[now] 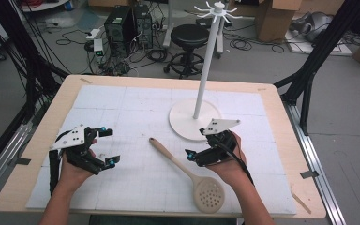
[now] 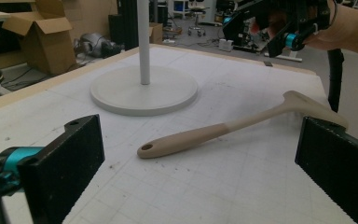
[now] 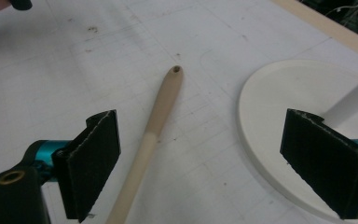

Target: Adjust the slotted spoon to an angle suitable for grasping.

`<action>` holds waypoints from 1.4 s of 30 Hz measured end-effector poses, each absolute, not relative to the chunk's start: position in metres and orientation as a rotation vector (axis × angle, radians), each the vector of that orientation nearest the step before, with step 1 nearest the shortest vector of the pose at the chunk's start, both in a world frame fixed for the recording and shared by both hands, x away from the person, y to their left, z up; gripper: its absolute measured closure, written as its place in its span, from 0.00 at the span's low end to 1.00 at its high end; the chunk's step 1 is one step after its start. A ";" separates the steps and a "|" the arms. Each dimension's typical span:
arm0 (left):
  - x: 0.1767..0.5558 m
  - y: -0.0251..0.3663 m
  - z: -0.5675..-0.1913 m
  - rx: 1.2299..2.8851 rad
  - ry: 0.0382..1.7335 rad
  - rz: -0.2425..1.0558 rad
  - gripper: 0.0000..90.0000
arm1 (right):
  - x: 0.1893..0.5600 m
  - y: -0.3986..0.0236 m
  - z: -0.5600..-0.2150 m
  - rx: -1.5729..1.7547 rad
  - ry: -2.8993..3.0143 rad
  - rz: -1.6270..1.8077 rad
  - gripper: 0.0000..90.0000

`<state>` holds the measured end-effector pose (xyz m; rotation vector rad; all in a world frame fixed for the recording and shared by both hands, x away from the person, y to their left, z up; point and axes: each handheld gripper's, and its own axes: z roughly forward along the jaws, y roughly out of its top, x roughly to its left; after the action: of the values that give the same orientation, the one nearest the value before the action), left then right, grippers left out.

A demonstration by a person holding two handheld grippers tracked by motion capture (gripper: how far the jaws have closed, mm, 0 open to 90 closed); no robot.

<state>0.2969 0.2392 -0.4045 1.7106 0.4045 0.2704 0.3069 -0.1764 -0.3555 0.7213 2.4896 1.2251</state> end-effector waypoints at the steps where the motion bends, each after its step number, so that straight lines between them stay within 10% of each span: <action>1: 0.297 0.239 -0.404 1.711 0.405 0.270 0.02 | 0.307 -0.176 -0.356 0.721 2.490 1.225 0.12; 20: 0.297 0.236 -0.404 1.723 0.392 0.268 0.02 | 0.327 -0.122 -0.387 0.716 2.776 0.896 0.18; 42: 0.299 0.235 -0.407 1.735 0.390 0.256 0.02 | 0.332 -0.097 -0.411 0.755 2.940 0.669 0.48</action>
<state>0.2993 0.2350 -0.4066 1.7353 0.3902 0.2560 0.3319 -0.0966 -0.4108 0.7545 2.9404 0.6691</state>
